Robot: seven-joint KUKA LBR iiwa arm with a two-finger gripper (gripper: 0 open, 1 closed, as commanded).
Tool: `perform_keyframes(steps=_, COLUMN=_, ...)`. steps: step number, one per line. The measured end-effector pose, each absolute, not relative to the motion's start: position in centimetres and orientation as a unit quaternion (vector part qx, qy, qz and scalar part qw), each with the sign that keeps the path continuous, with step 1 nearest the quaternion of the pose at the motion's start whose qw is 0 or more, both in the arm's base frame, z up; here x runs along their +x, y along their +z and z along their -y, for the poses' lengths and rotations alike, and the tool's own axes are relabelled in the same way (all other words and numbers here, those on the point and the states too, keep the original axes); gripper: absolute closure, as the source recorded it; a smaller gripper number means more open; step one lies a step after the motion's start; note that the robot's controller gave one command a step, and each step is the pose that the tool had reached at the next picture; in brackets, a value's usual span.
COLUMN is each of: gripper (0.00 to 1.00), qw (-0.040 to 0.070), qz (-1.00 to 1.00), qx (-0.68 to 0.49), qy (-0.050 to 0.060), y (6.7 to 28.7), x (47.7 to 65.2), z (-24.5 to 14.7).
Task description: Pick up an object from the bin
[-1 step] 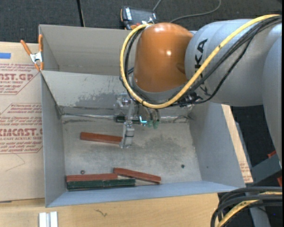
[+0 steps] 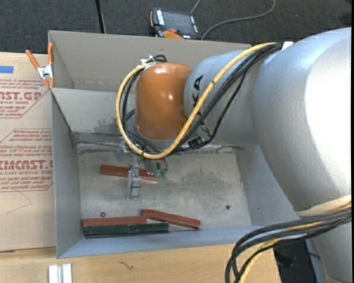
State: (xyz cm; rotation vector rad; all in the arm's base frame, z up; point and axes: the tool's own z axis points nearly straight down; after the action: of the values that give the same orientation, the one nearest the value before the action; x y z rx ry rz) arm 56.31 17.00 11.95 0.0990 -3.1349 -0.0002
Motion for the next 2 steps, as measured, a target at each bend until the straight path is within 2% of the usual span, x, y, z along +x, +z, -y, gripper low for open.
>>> perform_keyframes(steps=1, gripper=0.0, qw=0.001, qz=0.98, qx=0.201, qy=0.0, y=6.81, x=57.15, z=-13.17)
perform_keyframes(steps=2, gripper=1.0, qw=0.0, qz=0.979, qx=0.202, qy=-0.001, y=7.04, x=57.2, z=-13.37)
